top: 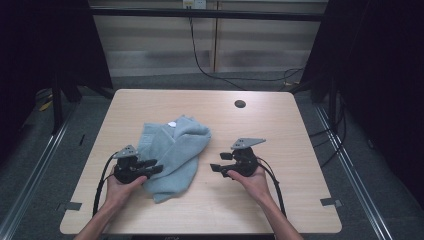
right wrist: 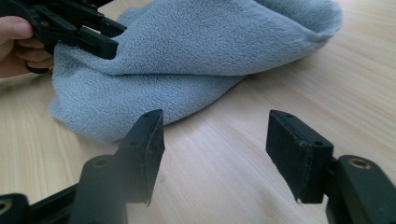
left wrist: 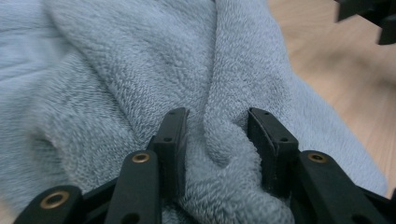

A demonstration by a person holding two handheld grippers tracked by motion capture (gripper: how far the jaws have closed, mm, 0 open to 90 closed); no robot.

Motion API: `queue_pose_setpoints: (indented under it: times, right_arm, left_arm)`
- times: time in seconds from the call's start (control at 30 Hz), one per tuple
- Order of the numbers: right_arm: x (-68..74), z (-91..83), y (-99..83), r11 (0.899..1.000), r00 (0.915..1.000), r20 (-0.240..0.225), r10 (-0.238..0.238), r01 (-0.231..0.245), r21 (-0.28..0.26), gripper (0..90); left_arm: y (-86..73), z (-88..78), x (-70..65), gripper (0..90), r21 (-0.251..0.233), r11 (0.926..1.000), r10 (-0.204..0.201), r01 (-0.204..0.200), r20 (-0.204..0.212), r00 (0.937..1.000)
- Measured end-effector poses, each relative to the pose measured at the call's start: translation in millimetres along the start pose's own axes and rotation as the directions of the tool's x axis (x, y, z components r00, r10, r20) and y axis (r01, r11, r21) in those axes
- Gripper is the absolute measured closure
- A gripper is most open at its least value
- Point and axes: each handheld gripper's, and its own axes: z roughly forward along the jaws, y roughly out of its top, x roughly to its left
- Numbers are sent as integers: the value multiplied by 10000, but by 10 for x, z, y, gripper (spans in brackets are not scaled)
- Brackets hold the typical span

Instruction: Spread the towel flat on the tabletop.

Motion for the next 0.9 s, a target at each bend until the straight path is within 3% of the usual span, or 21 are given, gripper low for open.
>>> queue_pose_setpoints:
  times: [0.27,0.4,0.57,0.63,0.77,0.9]
  right_arm:
    - [8,130,56,10000,10000,39,-49,49,-20,330]
    - [-89,219,179,9999,9998,176,-93,96,-131,296]
    - [-291,476,366,10000,9997,227,-71,70,42,243]
    - [-331,579,469,9999,9999,107,-46,48,-154,229]
    - [-351,864,512,10000,9999,-135,59,-59,-7,218]
    - [-284,1159,387,9969,9993,-338,148,-121,782,339]
  left_arm:
    - [-5,30,-110,639,408,9983,410,-408,-39,9992]
    - [4,35,-109,639,459,9981,410,-410,23,9992]
    - [8,38,-82,641,435,9985,317,-323,152,9994]
    - [9,37,-74,639,435,9983,375,-383,173,9991]
    - [5,37,-59,638,394,9981,466,-475,250,9986]
    - [1,38,-53,638,380,9981,479,-489,278,9985]
